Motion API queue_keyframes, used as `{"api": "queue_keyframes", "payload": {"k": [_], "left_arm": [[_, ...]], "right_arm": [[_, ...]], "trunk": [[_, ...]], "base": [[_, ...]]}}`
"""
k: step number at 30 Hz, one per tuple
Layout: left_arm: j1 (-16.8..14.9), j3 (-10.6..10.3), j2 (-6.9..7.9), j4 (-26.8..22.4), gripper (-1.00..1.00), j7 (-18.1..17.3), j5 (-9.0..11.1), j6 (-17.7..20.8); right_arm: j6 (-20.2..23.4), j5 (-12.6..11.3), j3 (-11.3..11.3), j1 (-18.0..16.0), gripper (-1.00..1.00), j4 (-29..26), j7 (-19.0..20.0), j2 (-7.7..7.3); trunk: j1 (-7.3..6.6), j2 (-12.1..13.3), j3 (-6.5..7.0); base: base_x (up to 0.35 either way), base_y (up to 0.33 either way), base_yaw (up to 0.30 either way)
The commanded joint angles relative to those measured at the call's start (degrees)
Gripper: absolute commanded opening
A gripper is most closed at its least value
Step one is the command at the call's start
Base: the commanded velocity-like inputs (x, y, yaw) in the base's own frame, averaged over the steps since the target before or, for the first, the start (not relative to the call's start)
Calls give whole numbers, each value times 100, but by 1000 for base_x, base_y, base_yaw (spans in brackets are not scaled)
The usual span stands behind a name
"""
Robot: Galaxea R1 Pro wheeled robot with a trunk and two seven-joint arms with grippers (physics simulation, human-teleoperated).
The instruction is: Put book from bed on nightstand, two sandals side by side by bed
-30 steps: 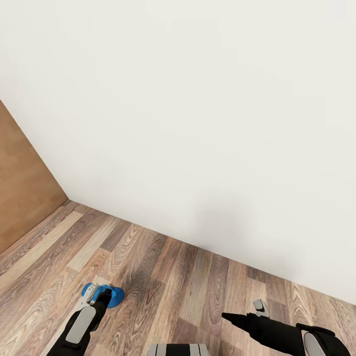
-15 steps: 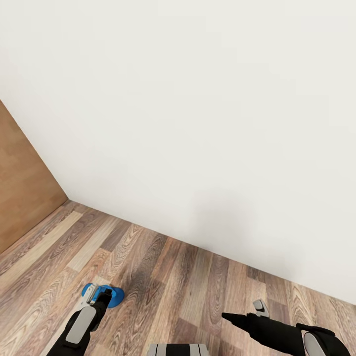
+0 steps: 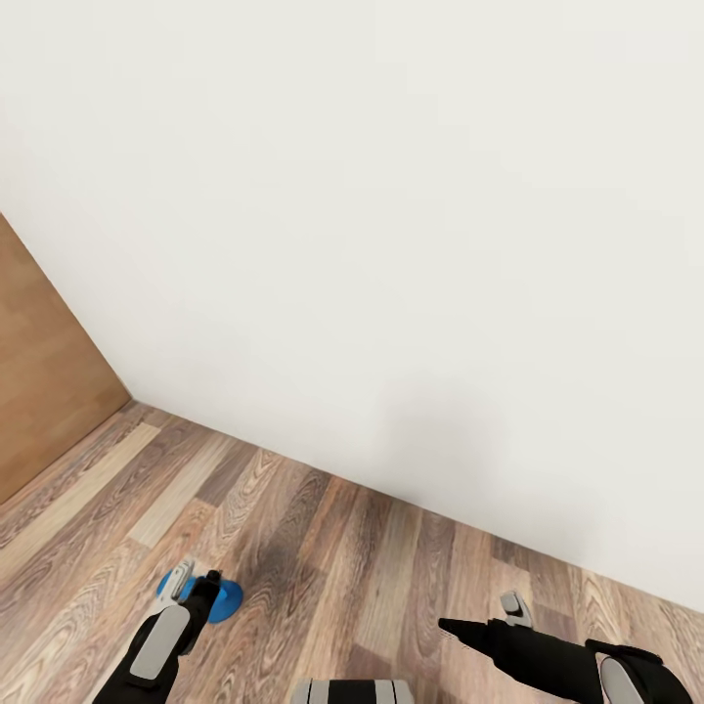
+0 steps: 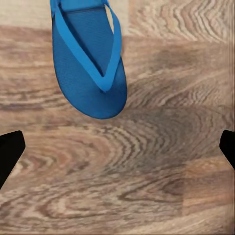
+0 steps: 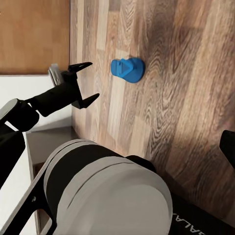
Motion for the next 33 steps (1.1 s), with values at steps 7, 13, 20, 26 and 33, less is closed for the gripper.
{"api": "queue_keyframes", "payload": {"k": [7, 13, 20, 26, 33], "left_arm": [[-1, 22, -6, -14, 100, 23, 33, 31], [-1, 24, -6, -14, 100, 23, 33, 31], [-1, 17, -6, -9, 100, 21, 33, 29], [-1, 22, -6, -5, 100, 23, 33, 23], [-1, 24, -6, -5, 100, 25, 33, 22]], "right_arm": [[24, 8, -5, -3, 100, -1, 22, -1], [24, 9, -5, -3, 100, 1, 22, -3], [24, 9, -5, -3, 100, -4, 22, -1], [24, 9, -5, -3, 100, 2, 22, -2], [24, 9, -5, -3, 100, 1, 22, -3]], "trunk": [[1, -2, -5], [1, -2, -5], [1, -2, -5], [1, -2, -5], [1, -2, -5]], "base": [[86, 0, 0], [21, 0, 0], [23, 1, 0], [172, 79, 0], [50, 26, 0]]}}
